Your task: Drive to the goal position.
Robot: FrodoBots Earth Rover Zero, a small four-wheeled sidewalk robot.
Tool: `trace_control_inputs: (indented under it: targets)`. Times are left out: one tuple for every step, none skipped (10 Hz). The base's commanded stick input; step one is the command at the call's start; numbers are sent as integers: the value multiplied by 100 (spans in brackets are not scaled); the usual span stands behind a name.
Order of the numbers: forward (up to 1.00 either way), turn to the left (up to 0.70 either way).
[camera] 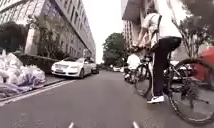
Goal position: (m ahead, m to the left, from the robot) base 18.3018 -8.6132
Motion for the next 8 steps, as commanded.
trace_control_inputs:
  targets:
    - [70,0]
    - [70,0]
    - [70,0]
    - [70,0]
    - [70,0]
    - [70,14]
    - [70,14]
    - [70,14]
